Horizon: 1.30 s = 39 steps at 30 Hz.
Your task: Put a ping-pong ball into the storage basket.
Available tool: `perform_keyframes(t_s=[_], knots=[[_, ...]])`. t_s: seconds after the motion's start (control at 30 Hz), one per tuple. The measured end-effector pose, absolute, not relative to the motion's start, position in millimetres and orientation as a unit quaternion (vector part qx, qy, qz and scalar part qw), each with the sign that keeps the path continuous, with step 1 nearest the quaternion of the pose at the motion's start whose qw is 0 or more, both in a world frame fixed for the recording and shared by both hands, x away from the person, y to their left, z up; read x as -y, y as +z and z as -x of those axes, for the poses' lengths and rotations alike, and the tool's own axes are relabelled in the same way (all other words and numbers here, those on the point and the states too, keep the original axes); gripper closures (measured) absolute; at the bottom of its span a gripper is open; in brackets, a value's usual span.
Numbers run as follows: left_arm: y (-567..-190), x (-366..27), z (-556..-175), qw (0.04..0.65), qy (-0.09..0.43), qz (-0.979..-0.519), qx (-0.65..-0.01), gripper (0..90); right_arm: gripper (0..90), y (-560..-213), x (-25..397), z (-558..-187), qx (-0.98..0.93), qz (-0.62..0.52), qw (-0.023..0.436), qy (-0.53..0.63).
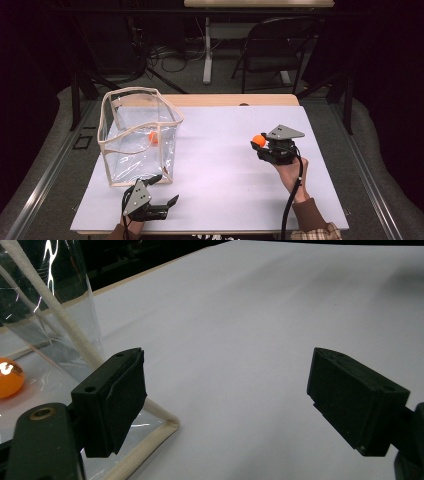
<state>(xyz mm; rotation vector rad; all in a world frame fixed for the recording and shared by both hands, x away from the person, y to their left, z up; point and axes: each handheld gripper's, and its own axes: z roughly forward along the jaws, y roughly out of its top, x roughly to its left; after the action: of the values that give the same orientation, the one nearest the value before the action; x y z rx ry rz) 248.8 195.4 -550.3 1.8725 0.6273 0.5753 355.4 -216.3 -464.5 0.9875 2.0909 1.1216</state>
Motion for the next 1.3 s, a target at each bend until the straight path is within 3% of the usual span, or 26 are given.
perform_keyframes(t_s=[1.3], knots=[[-550.0, -197.0, -249.7, 0.517, 0.239, -0.778, -0.263, 16.0, 50.6, -449.0, 176.8, -361.8, -0.797, -0.330, 0.276, 0.424]])
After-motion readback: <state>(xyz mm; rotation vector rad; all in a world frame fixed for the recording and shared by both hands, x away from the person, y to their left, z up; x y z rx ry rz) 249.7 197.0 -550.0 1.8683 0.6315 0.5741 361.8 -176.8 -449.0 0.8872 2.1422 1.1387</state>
